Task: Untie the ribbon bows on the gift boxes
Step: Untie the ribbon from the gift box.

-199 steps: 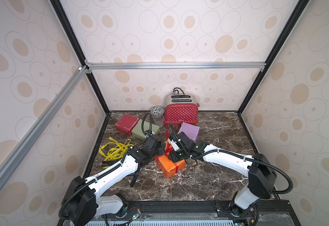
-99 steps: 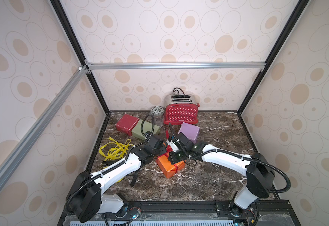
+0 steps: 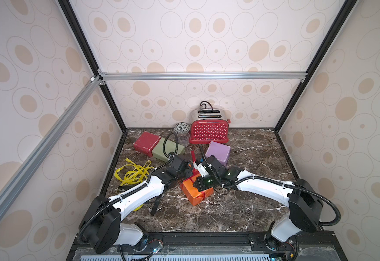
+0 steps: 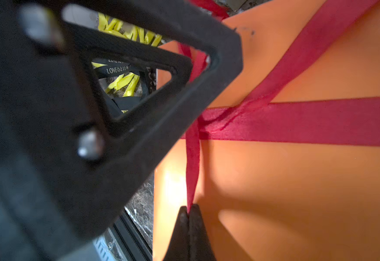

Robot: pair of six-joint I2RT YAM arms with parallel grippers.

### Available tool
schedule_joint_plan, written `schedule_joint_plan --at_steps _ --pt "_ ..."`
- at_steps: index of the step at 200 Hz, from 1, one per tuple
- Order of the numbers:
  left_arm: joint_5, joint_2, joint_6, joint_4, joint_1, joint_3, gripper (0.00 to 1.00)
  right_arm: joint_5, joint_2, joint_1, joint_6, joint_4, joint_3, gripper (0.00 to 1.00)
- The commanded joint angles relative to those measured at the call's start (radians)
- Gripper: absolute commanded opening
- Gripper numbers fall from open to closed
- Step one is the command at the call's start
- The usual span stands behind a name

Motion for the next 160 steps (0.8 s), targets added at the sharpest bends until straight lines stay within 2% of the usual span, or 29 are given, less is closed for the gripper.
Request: schedule_joint_plan --at_steps 1,53,76,128,160 --pt "-0.018 0.004 -0.033 0.001 0.009 -0.015 0.43 -0.042 -0.025 -0.015 -0.003 0.031 -0.025 0.0" --pt "-0.026 0.039 -0.022 -0.003 0.011 0.0 0.41 -0.117 -0.062 -0.036 -0.004 0.106 -0.092 0.0" --pt "-0.033 0.049 -0.008 -0.005 0.013 0.007 0.36 -0.143 -0.083 -0.036 -0.008 0.132 -0.125 0.0" --pt "-0.073 0.066 0.038 -0.026 0.015 0.026 0.19 -0.18 -0.109 -0.037 -0.032 0.132 -0.154 0.0" --pt "-0.082 0.064 0.046 -0.017 0.018 0.025 0.04 -0.177 -0.115 -0.036 -0.045 0.114 -0.165 0.0"
